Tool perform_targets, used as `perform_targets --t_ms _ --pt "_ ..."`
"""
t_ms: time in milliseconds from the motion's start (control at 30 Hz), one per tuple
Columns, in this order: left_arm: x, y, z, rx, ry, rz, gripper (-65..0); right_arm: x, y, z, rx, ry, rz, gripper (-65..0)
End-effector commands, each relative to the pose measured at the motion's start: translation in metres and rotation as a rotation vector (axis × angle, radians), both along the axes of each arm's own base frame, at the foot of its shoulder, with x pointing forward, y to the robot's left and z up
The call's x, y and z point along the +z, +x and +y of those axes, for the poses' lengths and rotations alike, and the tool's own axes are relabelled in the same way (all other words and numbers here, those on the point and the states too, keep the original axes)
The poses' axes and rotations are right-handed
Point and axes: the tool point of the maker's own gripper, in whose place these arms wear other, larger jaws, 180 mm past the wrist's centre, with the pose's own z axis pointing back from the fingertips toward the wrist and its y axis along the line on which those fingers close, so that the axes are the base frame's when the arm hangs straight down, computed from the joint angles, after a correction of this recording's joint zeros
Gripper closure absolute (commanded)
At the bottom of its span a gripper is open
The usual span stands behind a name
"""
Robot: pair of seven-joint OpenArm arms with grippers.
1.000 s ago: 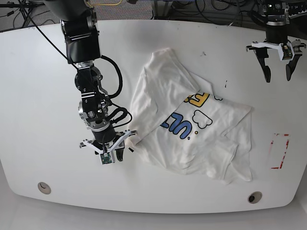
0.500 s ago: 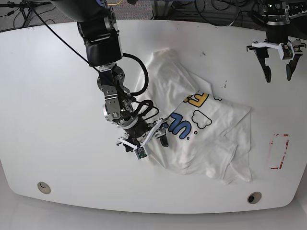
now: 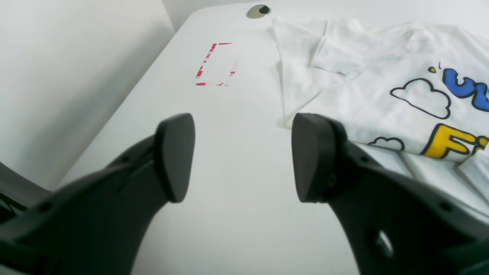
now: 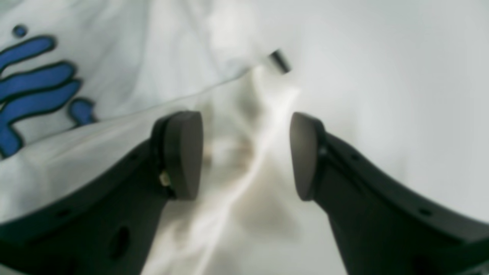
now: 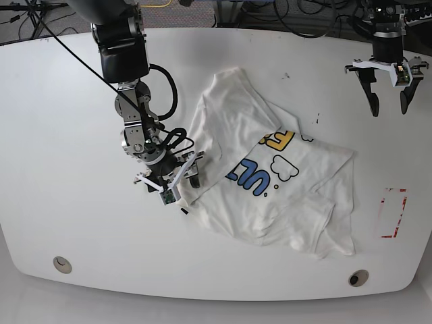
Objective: Fold the T-shirt properly
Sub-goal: 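Move the right gripper back to the shirt's hem edge, then grasp the shirt hem corner with the right gripper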
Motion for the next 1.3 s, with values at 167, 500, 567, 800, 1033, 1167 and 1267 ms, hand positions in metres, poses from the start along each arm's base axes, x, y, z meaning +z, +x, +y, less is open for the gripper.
perform_targets --t_ms 167,500,567,800,1033,1167,1267 --pt "0.014 -0.001 0.001 -0.009 0.027 -0.042 -37.5 0.016 0.033 -0.026 -0.074 0.055 -0.100 -39.6" --pt "0.014 -0.001 0.000 -0.009 0.024 -0.044 -37.5 0.009 0.042 -0.023 -0.077 0.073 -0.078 -41.3" --pt "0.014 -0.001 0.000 -0.008 0.023 -0.043 -37.5 0.009 0.044 -0.022 -0.074 0.076 -0.076 -41.2" --pt "0.011 -0.002 -0.001 -0.015 0.022 -0.032 -37.4 0.012 0.048 -0.013 -0.074 0.094 -0.087 -40.4" --pt "0.012 -0.002 -0.001 -0.014 0.021 -0.035 -37.5 0.010 0.047 -0.004 -0.067 0.101 -0.085 -40.3" --pt "0.012 0.000 -0.004 -0.021 0.016 -0.040 -37.5 0.004 0.043 -0.001 -0.065 0.125 -0.067 -40.7" --pt "0.012 0.000 -0.004 -0.021 0.016 -0.039 -37.5 0.002 0.042 0.002 -0.061 0.132 -0.061 -40.7"
